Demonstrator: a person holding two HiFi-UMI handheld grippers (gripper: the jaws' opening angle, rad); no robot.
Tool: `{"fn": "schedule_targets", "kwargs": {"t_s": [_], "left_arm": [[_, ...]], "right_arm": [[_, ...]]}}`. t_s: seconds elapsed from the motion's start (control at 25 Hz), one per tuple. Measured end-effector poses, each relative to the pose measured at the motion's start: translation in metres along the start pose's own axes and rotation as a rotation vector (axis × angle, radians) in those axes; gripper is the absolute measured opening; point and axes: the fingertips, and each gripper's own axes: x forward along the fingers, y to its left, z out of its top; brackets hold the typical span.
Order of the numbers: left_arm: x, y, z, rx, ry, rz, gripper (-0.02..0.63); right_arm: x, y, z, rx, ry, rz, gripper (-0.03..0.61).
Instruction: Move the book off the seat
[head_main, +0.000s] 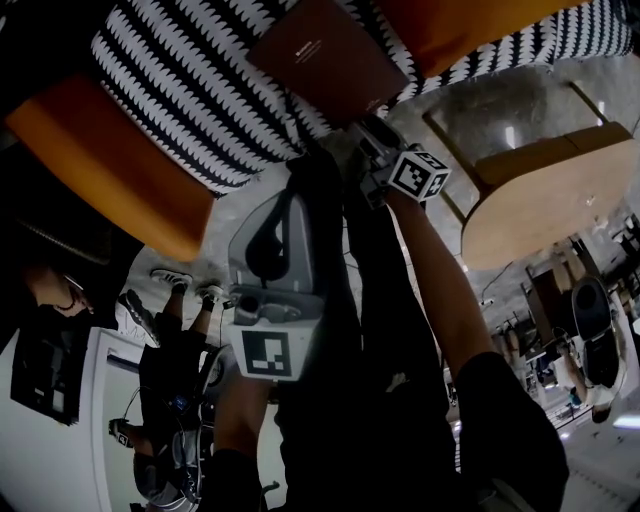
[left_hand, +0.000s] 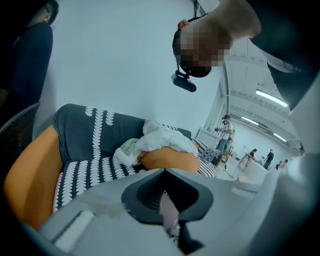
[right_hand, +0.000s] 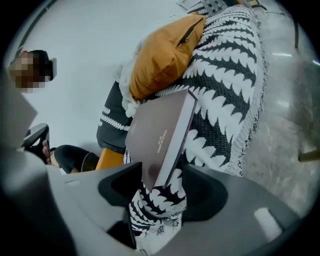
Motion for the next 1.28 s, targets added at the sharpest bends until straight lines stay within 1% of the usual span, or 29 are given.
{"fn": "schedule_targets", "kwargs": {"t_s": [0.44, 0.6, 0.72, 0.96, 1.16, 1.28], "left_arm": [[0.009, 0.007, 0.010, -0.017, 0.003, -0.005, 0.006], [0.008, 0.010, 0.008, -0.015, 0.011, -0.001, 0.006], [0.008, 0.012, 0.007, -0.015, 0.006, 0.002, 0.006], [0.012, 0.014, 0.007, -0.022, 0.016, 0.002, 0.006], [0.012, 0.012, 0.004, -0.023, 0.006, -0.007, 0.006], [0.010, 0.011, 0.004, -0.025, 0.006, -0.005, 0.006]], "right_arm": [[0.014, 0.008, 0.010, 0.031, 0.023, 0.043, 0.249], [0.013, 0.011, 0.008, 0.066, 0.031, 0.081, 0.249], [0.017, 0.013, 0.011, 0.072, 0.034, 0.103, 0.249], [0.019, 0.010, 0.012, 0.096, 0.024, 0.081, 0.242], [0.020, 0.012, 0.013, 0.092, 0.014, 0.097, 0.235], [0.019, 0.011, 0.011, 0.109, 0.017, 0.089, 0.229]]}}
